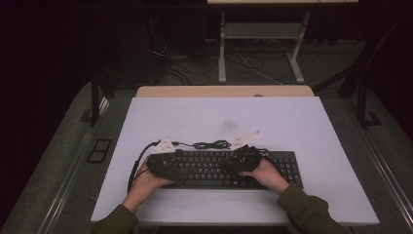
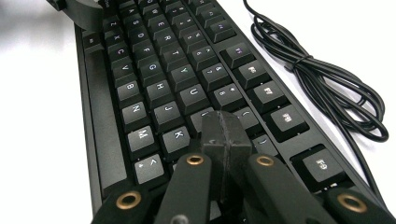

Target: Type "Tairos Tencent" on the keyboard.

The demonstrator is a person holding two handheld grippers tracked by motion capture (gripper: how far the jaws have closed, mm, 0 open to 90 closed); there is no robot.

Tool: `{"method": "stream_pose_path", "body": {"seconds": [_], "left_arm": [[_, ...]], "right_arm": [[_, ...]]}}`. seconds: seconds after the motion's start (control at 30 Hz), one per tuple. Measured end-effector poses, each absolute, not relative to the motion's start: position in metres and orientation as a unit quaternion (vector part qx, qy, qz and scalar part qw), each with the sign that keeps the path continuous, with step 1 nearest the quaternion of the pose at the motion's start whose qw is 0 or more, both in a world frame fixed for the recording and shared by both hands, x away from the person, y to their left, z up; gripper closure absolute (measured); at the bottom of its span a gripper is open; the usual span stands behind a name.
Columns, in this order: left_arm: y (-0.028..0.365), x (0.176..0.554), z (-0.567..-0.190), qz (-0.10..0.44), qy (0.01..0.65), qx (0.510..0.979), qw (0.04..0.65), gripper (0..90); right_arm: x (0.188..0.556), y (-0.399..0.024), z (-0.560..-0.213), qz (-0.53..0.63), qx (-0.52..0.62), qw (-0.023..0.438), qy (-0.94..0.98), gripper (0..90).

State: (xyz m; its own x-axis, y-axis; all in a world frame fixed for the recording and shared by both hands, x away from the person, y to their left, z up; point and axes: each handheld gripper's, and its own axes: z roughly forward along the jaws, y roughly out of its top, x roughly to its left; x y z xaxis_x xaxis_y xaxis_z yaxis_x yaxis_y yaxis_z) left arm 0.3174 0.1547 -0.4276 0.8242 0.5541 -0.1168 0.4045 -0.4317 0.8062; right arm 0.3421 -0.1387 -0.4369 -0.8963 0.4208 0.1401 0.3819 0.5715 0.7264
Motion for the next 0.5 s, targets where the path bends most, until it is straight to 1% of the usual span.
{"method": "stream_pose_path", "body": {"seconds": [0.5], "left_arm": [[0.1546,0.3173,-0.4275,0.083,0.285,0.842,0.451,14.2]], "right_arm": [[0.3427,-0.1411,-0.4334,0.415,0.229,0.024,0.88,89.1]]}}
